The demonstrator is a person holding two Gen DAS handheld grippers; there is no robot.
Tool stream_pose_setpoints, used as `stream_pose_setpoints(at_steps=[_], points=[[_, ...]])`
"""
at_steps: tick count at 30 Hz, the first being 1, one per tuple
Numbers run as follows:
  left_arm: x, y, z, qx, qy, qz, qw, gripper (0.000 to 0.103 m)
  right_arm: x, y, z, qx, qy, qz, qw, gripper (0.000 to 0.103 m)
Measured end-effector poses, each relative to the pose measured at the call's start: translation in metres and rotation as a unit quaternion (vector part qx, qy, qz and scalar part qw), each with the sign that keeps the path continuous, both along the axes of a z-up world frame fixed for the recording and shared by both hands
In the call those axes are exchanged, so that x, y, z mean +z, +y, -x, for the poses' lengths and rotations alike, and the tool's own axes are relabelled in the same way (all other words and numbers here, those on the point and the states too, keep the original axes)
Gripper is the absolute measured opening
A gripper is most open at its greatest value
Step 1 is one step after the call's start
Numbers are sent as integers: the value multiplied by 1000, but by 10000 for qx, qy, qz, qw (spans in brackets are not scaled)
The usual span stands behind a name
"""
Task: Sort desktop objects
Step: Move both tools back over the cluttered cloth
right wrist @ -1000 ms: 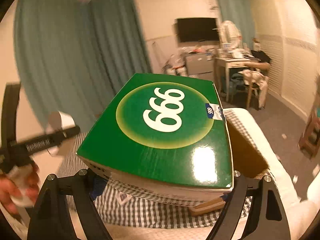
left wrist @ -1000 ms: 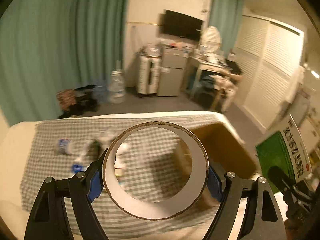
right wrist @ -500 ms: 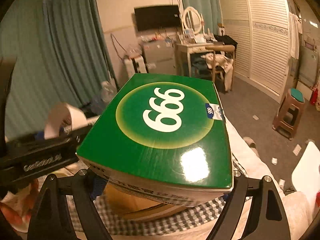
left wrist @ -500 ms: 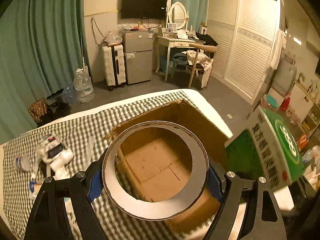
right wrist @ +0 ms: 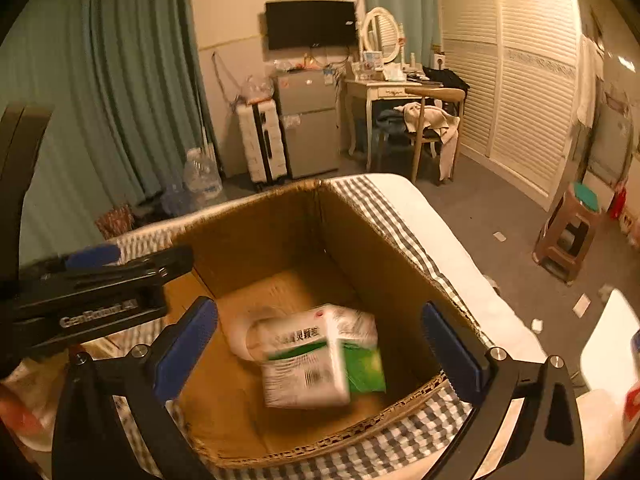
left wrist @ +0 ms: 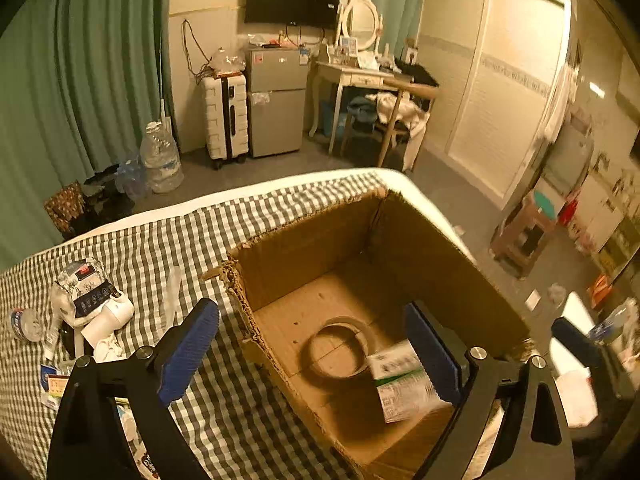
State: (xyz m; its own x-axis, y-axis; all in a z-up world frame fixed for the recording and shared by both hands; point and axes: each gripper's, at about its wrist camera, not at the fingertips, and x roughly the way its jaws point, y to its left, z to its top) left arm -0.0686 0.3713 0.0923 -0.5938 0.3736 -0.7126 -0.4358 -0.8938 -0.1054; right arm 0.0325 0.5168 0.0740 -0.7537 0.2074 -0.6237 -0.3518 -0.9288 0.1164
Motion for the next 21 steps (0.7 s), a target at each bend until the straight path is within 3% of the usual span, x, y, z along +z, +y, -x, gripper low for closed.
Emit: stream_pose_setpoints(at_steps=[6,12,17,21], points=[[39,-55,-13,279,81,-204,9994,96,28,-10,-19,94,342,103,9993,102],[108,-147,-40,883,634,-307,9936,103,82,-67,-48,743,1041,46,9918,102],[141,-229,-78,1674,1499,104,9744,103,122,-130,-88,1088,1958,-477,9734,103],[130,-283,-104,2065,1654,554,9628,103,129,-180,-101,1531,2270,-631,9597,103]])
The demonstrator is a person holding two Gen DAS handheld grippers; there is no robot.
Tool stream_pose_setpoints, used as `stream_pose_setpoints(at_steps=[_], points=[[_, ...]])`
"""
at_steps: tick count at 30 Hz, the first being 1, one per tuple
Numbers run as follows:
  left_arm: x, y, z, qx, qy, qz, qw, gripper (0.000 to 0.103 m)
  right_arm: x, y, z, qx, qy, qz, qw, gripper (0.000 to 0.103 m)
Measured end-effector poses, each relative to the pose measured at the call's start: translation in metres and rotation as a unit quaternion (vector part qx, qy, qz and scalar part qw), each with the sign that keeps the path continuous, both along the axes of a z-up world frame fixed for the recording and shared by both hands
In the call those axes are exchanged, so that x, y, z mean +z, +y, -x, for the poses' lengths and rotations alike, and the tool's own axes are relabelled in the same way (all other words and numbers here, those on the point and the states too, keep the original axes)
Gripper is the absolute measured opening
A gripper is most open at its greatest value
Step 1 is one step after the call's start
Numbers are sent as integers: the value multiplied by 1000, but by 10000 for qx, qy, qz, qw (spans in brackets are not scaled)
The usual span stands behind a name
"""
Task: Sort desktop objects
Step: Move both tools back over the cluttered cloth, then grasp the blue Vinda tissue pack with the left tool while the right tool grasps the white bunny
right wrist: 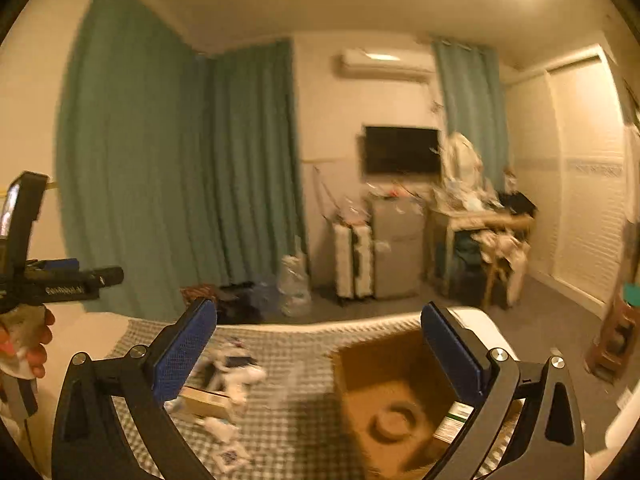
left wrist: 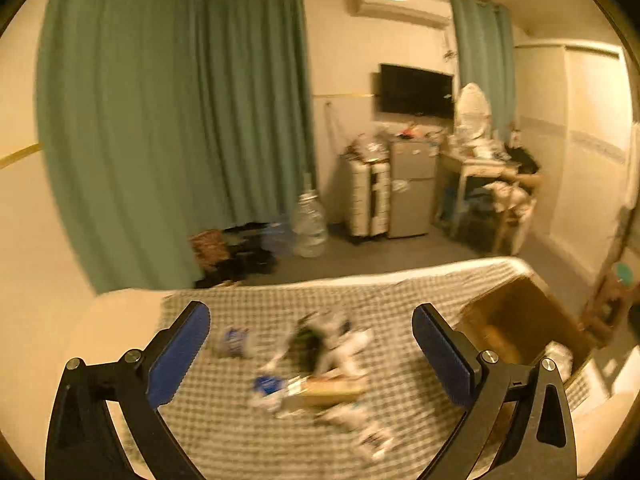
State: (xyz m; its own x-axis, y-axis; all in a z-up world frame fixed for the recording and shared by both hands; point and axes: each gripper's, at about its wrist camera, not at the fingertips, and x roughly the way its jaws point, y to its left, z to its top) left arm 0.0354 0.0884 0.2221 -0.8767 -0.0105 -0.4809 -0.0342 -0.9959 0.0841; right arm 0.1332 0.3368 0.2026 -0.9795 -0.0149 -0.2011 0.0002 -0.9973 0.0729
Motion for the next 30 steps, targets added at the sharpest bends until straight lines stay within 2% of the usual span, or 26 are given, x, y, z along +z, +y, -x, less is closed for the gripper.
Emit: stream_pose_setpoints(at_steps=[3,5,7,10,14,17,19,20,22,24,27,28,30], points=[[-28,-28,-13,273,13,28,9996,103,-18,-34,16,419,-484,292,9975,103],[-56,-42,-14,472,-44,60,9989,103,-44,-53,37,849,-1015,717,9886,103],[-91,-50,-6,606,-253,35,9978,103,-70,-66,51,952,-1362,873,9822,103],[-144,-51,12,431,-643,122,9969,103,-113,-94,70,1019,-1775,306,9784,103],[-207,-51,39,277,-1004,246,9943,103,-150,-117,96,1193,-2189,-178,9683,103],[-245,-53,61,-155,-1192,178,9926,103,-177,-129,125,1435,-2587,-255,9549,103],[-266,-55,77,-231,-1364,305,9899,103,-192,-136,145,1550,-2826,-204,9464,103],[-276,-59,85,-215,-1525,285,9877,103,-199,-140,153,1560,-2921,-206,9434,103],[-292,-73,105,-225,-1933,-127,9808,103,-214,-148,171,1610,-3092,-224,9370,103],[-300,-88,121,-22,-2009,-433,9786,103,-230,-156,189,1593,-3240,-321,9320,102],[-309,-98,135,445,-1847,-35,9818,103,-256,-169,216,1551,-3359,-711,9263,95],[-313,-100,138,416,-1835,-39,9821,103,-266,-173,223,1578,-3454,-809,9216,94],[-318,-104,141,305,-1918,-293,9805,103,-280,-179,232,1624,-3605,-857,9145,89]])
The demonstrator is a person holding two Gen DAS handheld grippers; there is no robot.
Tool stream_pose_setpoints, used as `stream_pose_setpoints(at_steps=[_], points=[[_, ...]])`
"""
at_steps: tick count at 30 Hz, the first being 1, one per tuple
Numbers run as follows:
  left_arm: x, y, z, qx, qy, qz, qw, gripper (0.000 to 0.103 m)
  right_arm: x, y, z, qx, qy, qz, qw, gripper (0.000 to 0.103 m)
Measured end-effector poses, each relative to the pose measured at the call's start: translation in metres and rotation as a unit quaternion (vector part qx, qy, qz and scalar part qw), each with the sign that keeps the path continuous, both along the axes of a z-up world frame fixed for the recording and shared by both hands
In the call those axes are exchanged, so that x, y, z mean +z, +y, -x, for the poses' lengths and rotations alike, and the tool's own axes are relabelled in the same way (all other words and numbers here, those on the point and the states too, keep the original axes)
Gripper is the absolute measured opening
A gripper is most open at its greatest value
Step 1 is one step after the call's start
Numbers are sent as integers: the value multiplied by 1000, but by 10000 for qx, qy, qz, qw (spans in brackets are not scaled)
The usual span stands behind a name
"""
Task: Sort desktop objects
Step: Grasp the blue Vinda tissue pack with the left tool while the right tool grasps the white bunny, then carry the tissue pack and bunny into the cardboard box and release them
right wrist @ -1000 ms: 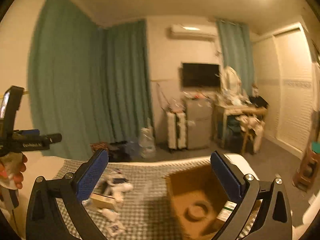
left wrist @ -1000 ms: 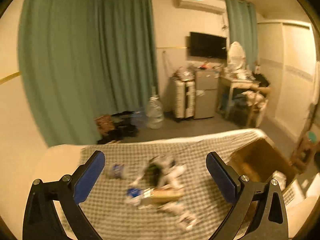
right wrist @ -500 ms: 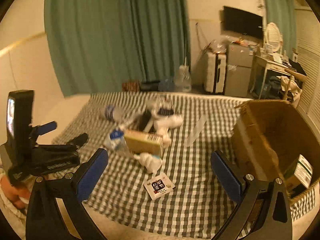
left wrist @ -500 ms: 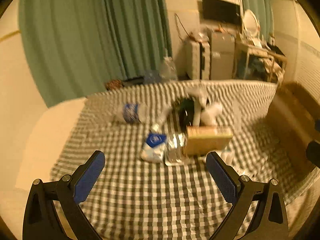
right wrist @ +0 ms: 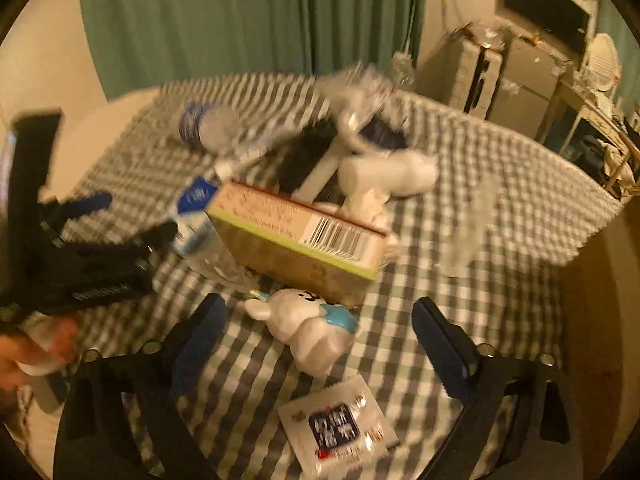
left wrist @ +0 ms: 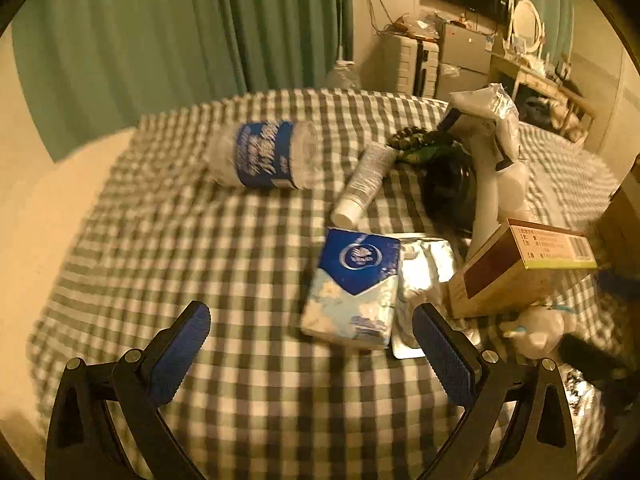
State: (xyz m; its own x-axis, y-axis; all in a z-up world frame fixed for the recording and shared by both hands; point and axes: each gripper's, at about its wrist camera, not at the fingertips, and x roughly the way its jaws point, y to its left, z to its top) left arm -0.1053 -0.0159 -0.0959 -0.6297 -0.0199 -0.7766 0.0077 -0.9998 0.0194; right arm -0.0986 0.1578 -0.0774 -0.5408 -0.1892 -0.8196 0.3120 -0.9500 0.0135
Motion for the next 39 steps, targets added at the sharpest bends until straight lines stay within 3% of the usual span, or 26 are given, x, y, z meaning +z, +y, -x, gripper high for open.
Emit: stream_pose_setpoints(at_steps=[2,4,8,10,11,23,26,28,35,39], points=[[-4,0,3,-67,-151,-186,9997,103,-8,-4,3,62,-56,-22,10000,89],[-9,4,7,-121,-325,-83,9994,103,-14,-10,4,166,-64,-216,9996,89],[-15,6,8,-240,-361,-290,9986,103,-18,-11,3,187,-140,-320,9992,88],[-18,6,11,-210,-361,-184,9990,103,-23,-10,4,207,-201,-424,9987,76],[-20,6,14,-163,-358,-109,9992,103,-25,-10,5,212,-272,-479,9983,61],[-30,0,34,-106,-350,-214,9991,102,-27,-8,1,265,-464,-407,9977,61],[-34,-1,35,-182,-426,-198,9987,84,-27,-12,0,315,-460,-466,9974,61],[-31,2,32,-291,-398,-176,9986,59,-26,-12,-1,319,-503,-398,9974,61],[-25,-6,18,-235,-431,-387,9980,57,-22,-11,-11,348,-580,-211,9975,61],[-3,-19,-1,-81,-360,-664,9971,57,-5,-9,-25,366,-392,-123,9985,61]])
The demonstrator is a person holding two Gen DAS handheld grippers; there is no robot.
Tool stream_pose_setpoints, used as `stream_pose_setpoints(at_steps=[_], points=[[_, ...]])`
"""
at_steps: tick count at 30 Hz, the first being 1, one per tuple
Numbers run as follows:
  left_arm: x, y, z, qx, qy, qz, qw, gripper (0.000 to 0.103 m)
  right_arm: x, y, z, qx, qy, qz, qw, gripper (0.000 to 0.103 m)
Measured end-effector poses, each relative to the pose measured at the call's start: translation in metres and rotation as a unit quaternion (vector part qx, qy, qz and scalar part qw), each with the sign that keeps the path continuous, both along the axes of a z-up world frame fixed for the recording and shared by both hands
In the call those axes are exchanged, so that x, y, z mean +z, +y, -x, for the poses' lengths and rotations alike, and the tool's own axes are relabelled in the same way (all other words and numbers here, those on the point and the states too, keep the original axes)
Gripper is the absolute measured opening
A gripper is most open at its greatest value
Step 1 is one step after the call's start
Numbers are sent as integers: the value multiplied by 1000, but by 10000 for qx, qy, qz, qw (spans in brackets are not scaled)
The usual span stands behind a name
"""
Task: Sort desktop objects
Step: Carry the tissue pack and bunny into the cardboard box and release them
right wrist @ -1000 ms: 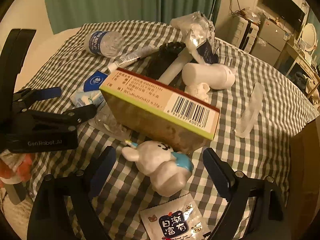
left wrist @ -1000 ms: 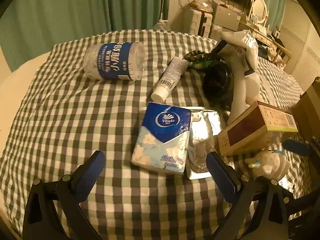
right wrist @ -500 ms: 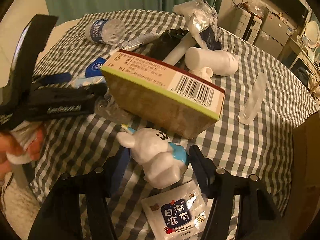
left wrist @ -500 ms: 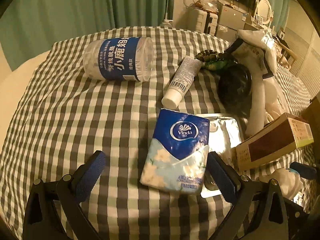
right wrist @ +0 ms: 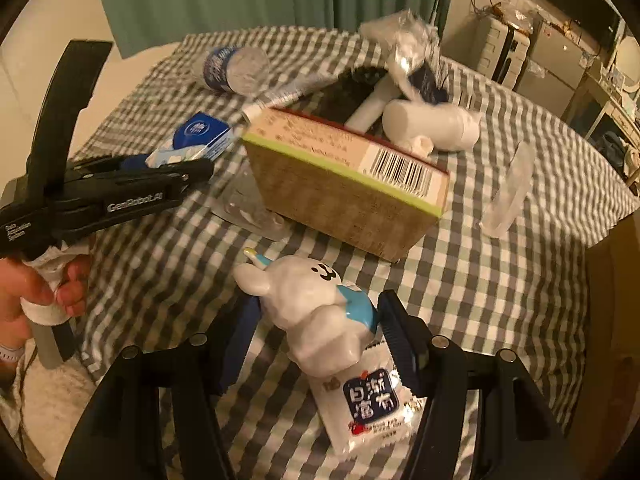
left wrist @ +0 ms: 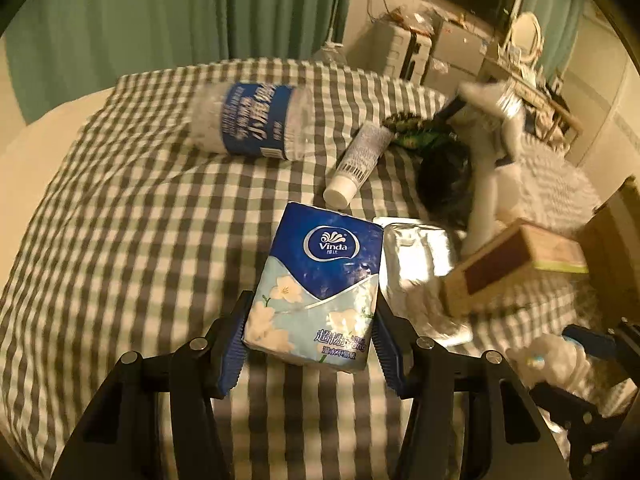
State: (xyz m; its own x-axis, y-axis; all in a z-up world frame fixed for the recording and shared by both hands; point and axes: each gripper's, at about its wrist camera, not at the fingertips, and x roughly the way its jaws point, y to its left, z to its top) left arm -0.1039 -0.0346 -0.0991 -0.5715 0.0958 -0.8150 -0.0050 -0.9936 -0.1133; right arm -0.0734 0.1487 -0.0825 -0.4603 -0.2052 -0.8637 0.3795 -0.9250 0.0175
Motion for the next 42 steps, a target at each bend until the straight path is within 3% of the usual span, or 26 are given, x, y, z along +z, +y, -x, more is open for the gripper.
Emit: stream_pose_setpoints(at_steps=[5,8,14,29,33,36,42], points=[[42,-3,-46,-2,338,31,9994,57,36,8,-20,-117,277,200,9993,61],[69,9,-70,-41,437,280,9986,57,64,1,-38,-3,486,349,9982,61],[121,21,-108,-8,565,190,9982,57,114,2,-77,19,813,497,9955,61],[221,66,-173,-199,1025,326,9940,57,208,79,-146,-466,1524,714,9846,61],[243,93,-177,-344,1159,397,9919,57,230,121,-161,-657,1732,732,9800,61],[253,124,-175,-554,1180,336,9909,57,241,148,-168,-786,1794,465,9795,61],[269,214,-153,-1613,1170,71,9799,57,240,211,-164,-1240,1713,164,9772,61]])
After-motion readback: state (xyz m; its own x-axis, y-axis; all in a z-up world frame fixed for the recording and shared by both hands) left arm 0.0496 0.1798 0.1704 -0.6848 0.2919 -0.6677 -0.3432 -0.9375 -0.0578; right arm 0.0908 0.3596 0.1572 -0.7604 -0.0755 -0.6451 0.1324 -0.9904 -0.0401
